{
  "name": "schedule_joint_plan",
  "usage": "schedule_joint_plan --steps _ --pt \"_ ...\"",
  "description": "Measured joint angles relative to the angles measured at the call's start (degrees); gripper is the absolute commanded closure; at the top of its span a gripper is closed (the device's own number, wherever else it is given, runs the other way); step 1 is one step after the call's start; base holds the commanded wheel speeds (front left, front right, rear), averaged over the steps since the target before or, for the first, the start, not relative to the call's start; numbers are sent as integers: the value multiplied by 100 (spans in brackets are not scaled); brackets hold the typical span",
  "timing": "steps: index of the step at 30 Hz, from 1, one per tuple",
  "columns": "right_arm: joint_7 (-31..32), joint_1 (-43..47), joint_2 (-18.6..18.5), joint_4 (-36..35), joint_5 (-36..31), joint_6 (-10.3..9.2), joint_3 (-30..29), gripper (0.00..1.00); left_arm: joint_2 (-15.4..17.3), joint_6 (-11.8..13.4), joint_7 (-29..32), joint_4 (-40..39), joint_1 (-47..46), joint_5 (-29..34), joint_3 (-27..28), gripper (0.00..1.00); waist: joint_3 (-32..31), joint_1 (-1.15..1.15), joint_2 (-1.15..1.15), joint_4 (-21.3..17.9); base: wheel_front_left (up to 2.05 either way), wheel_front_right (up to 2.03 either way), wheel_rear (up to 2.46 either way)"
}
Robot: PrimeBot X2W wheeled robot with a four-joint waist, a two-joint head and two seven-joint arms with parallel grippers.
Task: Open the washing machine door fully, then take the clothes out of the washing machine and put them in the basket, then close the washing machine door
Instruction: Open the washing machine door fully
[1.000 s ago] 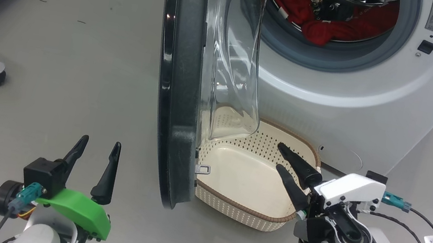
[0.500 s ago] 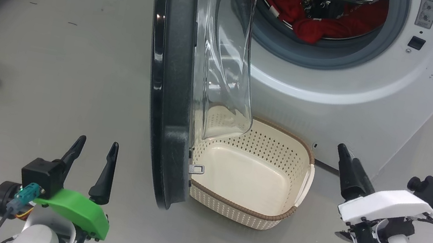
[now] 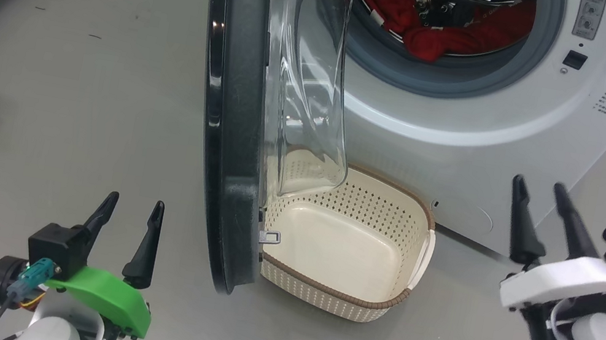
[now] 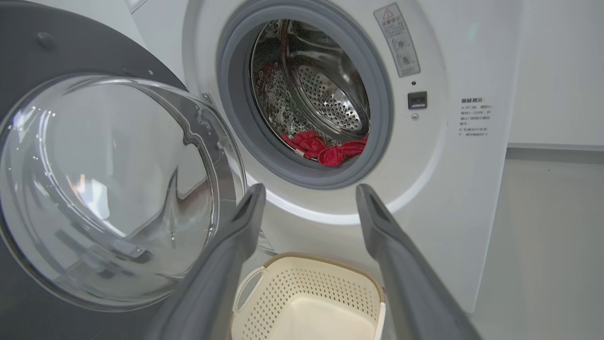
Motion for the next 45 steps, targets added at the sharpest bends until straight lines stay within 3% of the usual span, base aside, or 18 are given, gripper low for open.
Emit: schedule_joint_plan --steps 6,18,45 --pt "14 -11 21 -760 -1181 -303 -514 0 10 41 7 -27 35 0 11 0 -15 0 0 -39 0 0 0" --pt "14 948 393 -1048 -1980 -573 -450 0 32 42 31 -49 59 0 -7 0 -70 0 0 -59 0 0 0" --pt "14 1651 855 -1010 -2570 -568 -643 0 56 99 49 -93 107 -25 33 0 -70 0 0 -41 0 0 0"
